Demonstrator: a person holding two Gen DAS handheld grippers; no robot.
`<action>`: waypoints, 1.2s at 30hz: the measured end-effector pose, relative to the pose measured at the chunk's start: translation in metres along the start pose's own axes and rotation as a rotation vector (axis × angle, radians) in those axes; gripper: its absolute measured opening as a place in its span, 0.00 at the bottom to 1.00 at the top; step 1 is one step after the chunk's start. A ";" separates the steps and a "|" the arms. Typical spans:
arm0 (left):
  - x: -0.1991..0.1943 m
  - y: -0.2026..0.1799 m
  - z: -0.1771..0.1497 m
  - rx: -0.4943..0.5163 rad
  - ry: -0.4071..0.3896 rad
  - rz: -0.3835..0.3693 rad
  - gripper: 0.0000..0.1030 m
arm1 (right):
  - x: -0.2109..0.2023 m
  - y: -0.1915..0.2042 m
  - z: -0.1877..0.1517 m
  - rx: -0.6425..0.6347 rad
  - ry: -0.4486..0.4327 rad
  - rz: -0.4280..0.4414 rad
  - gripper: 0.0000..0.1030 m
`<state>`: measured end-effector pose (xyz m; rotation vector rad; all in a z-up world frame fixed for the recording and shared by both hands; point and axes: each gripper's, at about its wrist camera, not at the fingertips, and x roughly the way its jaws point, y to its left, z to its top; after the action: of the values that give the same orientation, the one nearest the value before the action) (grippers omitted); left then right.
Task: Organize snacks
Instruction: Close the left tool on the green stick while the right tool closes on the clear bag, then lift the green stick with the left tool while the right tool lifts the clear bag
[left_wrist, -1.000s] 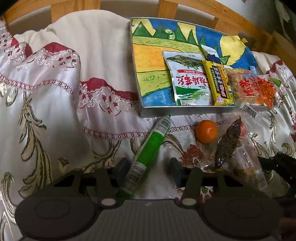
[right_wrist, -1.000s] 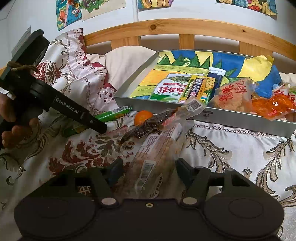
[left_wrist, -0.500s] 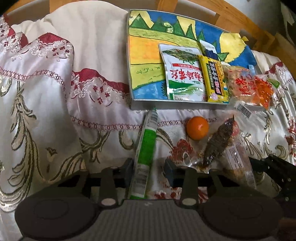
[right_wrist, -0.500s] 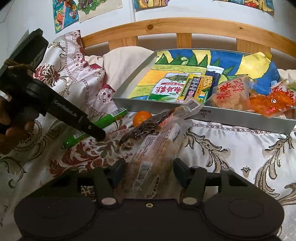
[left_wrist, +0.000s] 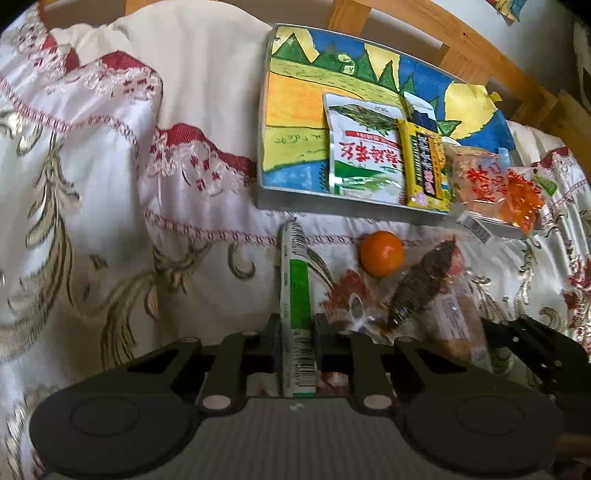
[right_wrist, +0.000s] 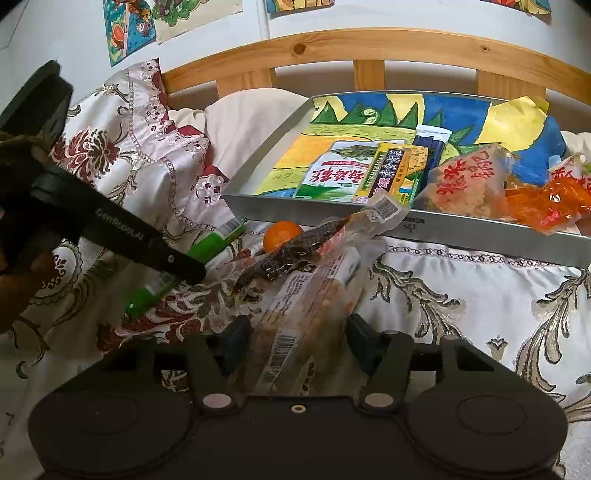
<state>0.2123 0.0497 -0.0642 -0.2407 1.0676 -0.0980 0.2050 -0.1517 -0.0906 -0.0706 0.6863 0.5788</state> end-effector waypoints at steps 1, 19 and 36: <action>-0.001 -0.001 -0.003 -0.010 0.006 -0.014 0.18 | -0.001 0.000 0.000 0.000 -0.001 -0.001 0.56; -0.002 -0.029 -0.023 0.029 0.011 0.042 0.18 | -0.006 0.005 -0.001 -0.043 -0.007 -0.034 0.50; -0.028 -0.043 -0.047 -0.104 0.006 -0.086 0.17 | -0.039 0.026 -0.009 -0.330 -0.068 -0.187 0.45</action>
<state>0.1591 0.0068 -0.0512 -0.3807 1.0699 -0.1200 0.1621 -0.1511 -0.0709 -0.4170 0.5061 0.5075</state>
